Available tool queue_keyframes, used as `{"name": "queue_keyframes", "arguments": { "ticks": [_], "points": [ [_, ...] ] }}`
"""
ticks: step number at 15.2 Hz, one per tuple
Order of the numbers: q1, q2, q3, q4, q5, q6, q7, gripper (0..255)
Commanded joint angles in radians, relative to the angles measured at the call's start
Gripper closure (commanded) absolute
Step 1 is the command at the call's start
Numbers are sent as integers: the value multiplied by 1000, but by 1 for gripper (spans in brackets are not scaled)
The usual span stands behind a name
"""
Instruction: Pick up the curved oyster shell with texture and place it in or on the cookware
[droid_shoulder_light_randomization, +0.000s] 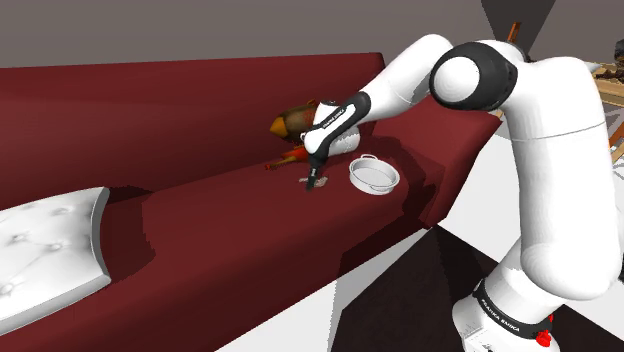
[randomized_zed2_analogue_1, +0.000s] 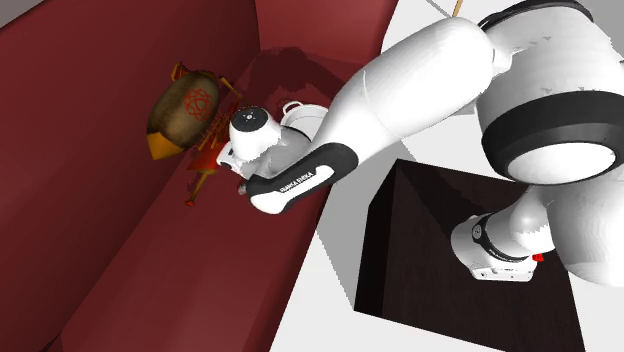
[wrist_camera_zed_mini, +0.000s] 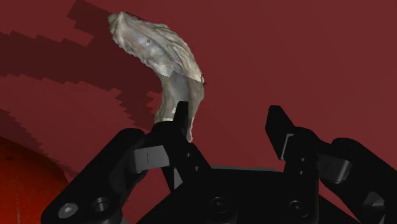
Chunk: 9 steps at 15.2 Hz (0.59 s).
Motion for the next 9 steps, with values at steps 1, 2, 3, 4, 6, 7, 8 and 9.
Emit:
{"name": "queue_keyframes", "arguments": {
  "ticks": [1, 2, 3, 4, 6, 7, 8, 9],
  "points": [
    [-200, -69, 175, -173, 73, 252, -395, 0],
    [-339, -74, 302, -224, 111, 331, -567, 0],
    [-340, -58, 304, -216, 97, 338, -557, 0],
    [-337, -43, 302, -207, 89, 345, -551, 0],
    [-328, -13, 296, -189, 81, 356, -546, 0],
    [-323, 2, 293, -179, 79, 362, -545, 0],
    [-317, 16, 289, -169, 77, 367, -543, 0],
    [-312, 31, 285, -159, 75, 372, -542, 0]
  ]
}}
